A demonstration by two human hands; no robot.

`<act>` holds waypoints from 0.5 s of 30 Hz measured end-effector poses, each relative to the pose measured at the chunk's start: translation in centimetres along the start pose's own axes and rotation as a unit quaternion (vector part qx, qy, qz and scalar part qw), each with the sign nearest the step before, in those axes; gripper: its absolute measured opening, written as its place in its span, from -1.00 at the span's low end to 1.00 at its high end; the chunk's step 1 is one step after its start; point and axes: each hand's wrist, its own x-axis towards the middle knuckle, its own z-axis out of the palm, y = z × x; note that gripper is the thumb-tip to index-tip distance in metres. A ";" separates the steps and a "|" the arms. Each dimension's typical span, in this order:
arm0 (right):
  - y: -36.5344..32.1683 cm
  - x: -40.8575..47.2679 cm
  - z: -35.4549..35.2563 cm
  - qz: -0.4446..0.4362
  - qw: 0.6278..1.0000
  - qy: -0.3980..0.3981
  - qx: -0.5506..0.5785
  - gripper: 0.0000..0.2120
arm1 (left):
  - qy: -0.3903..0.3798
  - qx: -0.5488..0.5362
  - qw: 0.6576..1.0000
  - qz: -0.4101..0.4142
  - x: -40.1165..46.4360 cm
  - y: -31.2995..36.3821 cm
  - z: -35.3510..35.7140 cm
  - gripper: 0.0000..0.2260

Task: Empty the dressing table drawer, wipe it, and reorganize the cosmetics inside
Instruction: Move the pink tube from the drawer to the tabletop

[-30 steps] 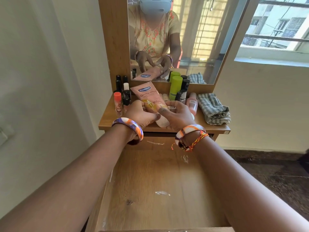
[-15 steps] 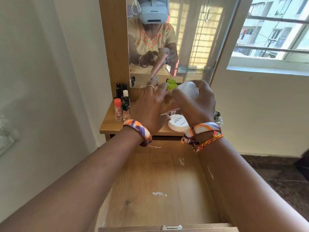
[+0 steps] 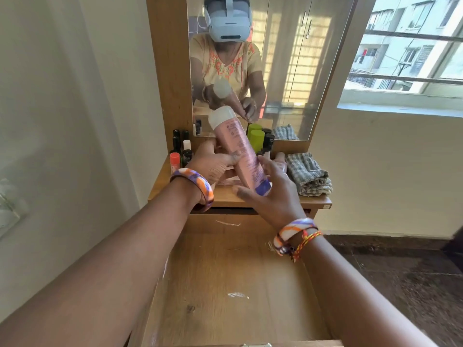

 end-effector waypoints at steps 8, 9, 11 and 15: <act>-1.1 2.0 2.1 0.033 0.975 0.029 -0.217 -0.37 | 0.026 0.056 0.997 -0.049 0.8 -1.1 0.2 -0.47; -1.4 2.3 2.4 0.031 0.971 0.025 -0.235 -0.39 | 0.041 0.076 0.995 -0.049 1.0 -1.4 0.1 -0.43; -1.8 2.9 3.2 0.028 0.962 0.017 -0.272 -0.44 | 0.069 0.095 0.992 -0.055 1.6 -2.1 -0.2 -0.44; -2.2 3.9 4.9 0.020 0.956 0.012 -0.293 -0.52 | 0.099 0.109 0.987 -0.061 1.2 -1.9 -0.1 -0.70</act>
